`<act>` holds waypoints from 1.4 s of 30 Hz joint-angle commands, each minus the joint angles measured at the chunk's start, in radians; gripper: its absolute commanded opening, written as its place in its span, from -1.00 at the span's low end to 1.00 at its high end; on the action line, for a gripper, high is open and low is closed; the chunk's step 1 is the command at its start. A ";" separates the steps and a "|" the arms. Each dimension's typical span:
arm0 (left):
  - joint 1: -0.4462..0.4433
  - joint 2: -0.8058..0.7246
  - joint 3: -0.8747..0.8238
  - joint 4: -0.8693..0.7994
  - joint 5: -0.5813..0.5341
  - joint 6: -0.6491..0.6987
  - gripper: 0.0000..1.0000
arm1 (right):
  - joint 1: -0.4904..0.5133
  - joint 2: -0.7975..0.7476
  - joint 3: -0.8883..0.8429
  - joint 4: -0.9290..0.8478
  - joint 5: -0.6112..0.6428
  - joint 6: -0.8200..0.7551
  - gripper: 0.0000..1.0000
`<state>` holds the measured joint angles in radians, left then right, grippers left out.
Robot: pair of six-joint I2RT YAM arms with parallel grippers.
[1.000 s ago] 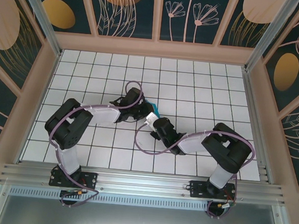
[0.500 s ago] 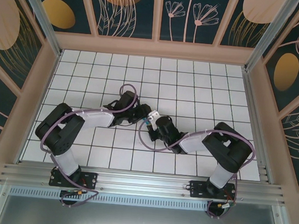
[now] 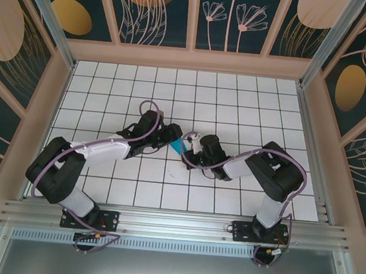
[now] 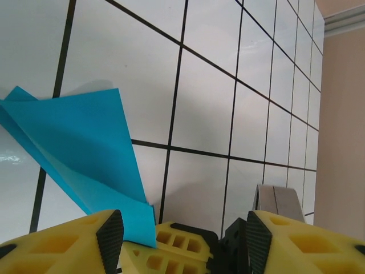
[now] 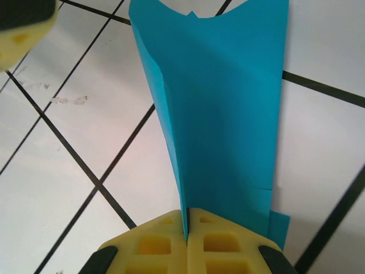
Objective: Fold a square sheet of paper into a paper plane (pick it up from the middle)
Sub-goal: Fold the wing for the fifth time at the center of the table.
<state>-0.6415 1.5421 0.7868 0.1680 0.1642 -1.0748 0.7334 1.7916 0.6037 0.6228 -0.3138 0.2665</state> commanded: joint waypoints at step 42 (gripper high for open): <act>0.003 0.161 -0.141 0.305 -0.017 -0.122 -0.22 | -0.092 0.045 0.116 -0.167 -0.293 0.152 -0.52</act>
<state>-0.6415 1.6936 0.6544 0.4496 0.1730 -1.1877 0.6422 1.8668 0.7403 0.5045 -0.6106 0.4282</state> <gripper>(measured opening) 0.388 0.234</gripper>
